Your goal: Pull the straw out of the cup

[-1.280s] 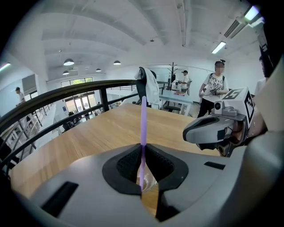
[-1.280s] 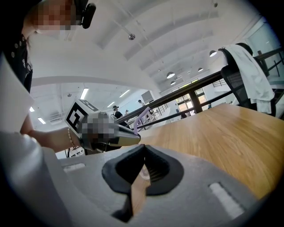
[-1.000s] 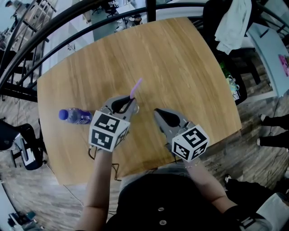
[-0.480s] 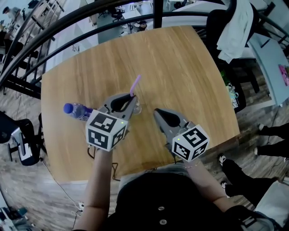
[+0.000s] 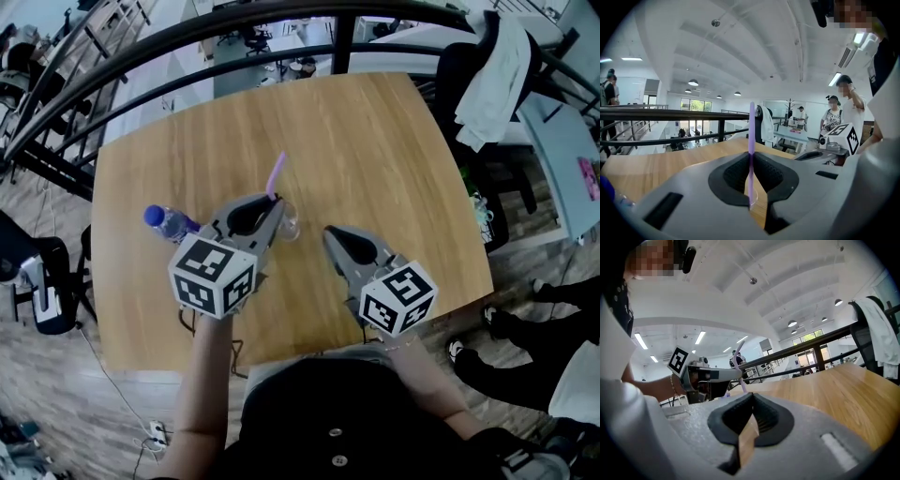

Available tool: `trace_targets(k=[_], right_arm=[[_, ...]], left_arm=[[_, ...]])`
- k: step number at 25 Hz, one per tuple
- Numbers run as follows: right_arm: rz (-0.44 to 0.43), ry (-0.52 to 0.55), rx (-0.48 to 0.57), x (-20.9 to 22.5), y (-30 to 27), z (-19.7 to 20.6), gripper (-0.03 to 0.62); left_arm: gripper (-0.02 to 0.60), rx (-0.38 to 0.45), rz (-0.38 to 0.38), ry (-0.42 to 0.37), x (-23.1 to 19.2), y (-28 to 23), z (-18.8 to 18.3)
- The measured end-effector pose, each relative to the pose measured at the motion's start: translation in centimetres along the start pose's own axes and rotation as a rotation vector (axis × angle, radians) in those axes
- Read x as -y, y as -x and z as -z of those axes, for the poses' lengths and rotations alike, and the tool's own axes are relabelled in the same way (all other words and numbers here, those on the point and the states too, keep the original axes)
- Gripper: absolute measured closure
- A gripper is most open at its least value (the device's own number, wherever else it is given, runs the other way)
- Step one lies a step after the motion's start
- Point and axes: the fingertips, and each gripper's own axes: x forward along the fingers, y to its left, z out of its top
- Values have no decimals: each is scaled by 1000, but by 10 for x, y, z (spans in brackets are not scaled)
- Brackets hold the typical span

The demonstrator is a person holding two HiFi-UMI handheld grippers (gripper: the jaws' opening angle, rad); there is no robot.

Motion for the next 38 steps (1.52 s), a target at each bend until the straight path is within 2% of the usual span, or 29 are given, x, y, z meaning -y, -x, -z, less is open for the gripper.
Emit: trace_targets(k=[7,15,24,32,38], right_arm=[[-15,26,12,-12,0,-11,595],[-40,51,41,-21,-2,-25,595],[-63,80,58,-28,-2,-38,595],[-100,98,98,-46,4,-60,595],[-107,92,111,-49,7,-63,595]], left_arm=[[540,122,-38,35,-3,30,-22],[540,300,-55,134,-8,61,-37],[541,441,-120,227,-18,97,-40],[541,540,-150,265,-16,126,-32],[541,611,-188,265,-16,142,-31]])
